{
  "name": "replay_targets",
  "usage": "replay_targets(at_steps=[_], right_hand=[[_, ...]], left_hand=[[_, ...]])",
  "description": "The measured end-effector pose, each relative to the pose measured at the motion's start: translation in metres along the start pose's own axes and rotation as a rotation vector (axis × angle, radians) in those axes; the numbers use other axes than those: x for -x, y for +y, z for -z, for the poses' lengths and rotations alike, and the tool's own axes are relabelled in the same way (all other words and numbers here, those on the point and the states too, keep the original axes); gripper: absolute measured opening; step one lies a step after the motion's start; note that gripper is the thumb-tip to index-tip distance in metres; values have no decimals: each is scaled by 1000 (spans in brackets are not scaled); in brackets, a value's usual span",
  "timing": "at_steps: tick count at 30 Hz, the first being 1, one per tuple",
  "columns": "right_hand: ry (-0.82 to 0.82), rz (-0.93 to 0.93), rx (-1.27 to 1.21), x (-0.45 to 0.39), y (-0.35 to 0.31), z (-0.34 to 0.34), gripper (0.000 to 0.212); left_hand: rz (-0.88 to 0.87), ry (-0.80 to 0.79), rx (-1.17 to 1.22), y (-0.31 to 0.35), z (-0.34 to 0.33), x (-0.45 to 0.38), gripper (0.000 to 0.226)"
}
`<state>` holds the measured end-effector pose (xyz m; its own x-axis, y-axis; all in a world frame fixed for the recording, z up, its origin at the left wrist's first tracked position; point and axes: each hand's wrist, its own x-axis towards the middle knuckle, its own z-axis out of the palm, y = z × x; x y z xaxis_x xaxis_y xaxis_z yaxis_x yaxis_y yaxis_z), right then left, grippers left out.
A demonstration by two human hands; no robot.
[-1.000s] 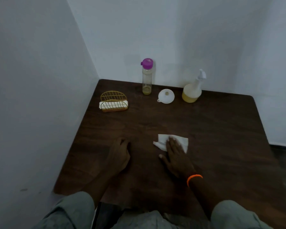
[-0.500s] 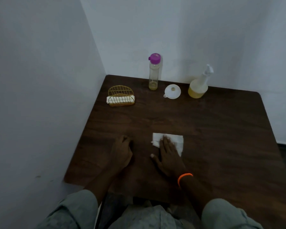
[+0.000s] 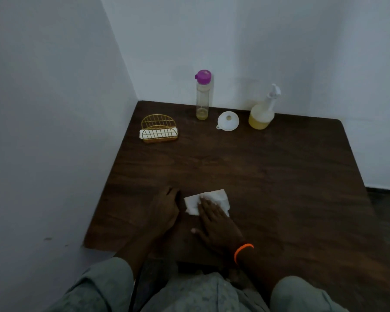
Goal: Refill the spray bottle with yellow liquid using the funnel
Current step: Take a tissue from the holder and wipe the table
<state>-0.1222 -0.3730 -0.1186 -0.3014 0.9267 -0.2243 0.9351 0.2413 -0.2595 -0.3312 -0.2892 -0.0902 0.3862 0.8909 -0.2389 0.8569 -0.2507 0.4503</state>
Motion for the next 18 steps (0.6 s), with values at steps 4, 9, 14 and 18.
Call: replay_targets(at_steps=[4,9,14,18], right_hand=[[79,-238,-53,31,44,9,86],[100,-478,-111,76,83,5,91],[65,-537,-174,75,70,0,95],[86,-410,-157,49,30,-4,92]], left_hand=[[-77,103,-15,14,-11,-5,59],[-83,107,29,38,-16,-11,61],[-50,123,57,40,-19,-7,60],[-12,165,27,31,-18,6,53]])
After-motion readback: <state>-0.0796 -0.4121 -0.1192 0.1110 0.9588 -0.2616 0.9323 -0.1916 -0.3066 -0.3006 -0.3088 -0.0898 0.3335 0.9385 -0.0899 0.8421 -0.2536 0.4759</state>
